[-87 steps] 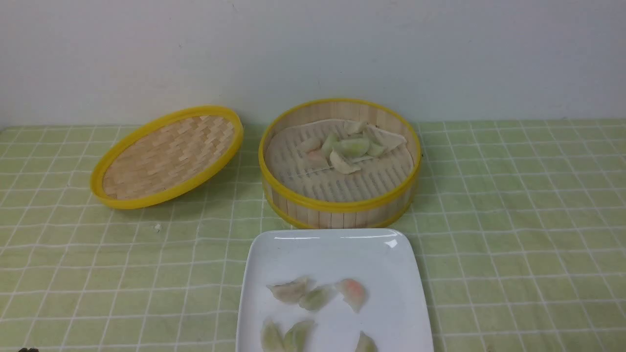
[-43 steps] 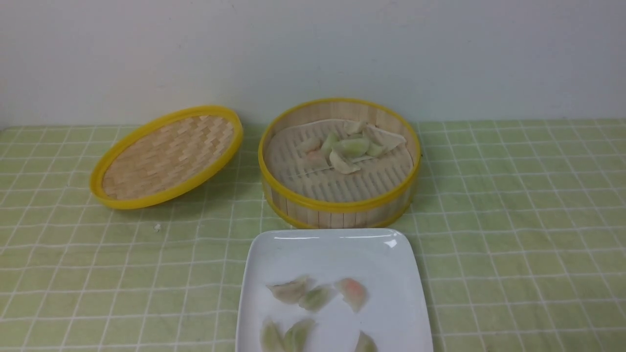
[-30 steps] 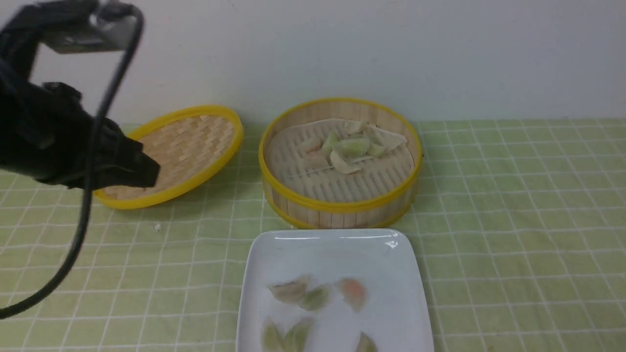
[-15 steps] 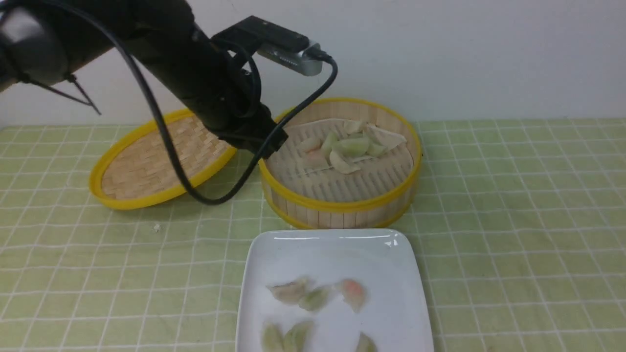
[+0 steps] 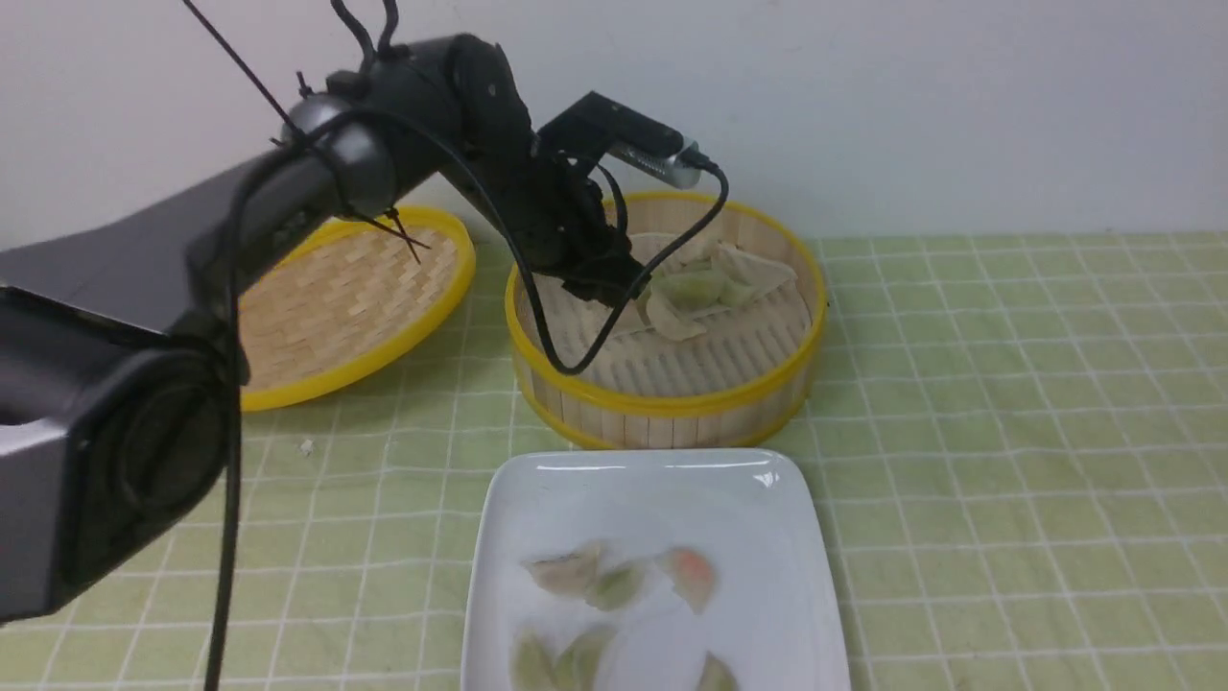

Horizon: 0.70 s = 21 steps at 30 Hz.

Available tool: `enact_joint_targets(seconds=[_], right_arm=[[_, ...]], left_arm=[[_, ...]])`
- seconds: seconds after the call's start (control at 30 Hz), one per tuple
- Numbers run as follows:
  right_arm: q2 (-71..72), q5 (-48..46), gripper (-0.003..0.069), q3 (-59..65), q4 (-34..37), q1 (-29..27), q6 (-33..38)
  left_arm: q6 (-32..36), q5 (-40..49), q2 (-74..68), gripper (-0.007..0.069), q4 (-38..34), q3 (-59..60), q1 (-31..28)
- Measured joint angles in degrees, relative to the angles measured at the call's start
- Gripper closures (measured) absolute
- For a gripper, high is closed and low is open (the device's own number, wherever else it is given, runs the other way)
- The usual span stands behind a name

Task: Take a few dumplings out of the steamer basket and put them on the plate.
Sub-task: Use the left arm to grab a dumpling from the steamer

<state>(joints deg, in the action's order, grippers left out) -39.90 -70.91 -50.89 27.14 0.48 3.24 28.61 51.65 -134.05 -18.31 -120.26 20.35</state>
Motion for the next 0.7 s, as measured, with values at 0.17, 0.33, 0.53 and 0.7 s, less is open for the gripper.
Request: enact_joint_targets(seconds=[0.17, 0.33, 0.53, 0.7], right_arm=[[0.0, -0.6, 0.0671, 0.0, 0.3, 0.0, 0.0], [0.0, -1.2, 0.0671, 0.0, 0.4, 0.0, 0.0], [0.0, -1.3, 0.0671, 0.0, 0.4, 0.0, 0.1], [0.0, -1.3, 0.0671, 0.0, 0.4, 0.0, 0.6]], left_arm=[[0.1, -2.8, -4.3, 0.0208, 0.3, -1.6, 0.0], [0.7, -6.2, -6.1, 0.0186, 0.3, -1.7, 0.0], [1.1, -7.0, -7.2, 0.0199, 0.3, -2.1, 0.0], [1.1, -6.9, -7.2, 0.0391, 0.9, -2.2, 0.3]])
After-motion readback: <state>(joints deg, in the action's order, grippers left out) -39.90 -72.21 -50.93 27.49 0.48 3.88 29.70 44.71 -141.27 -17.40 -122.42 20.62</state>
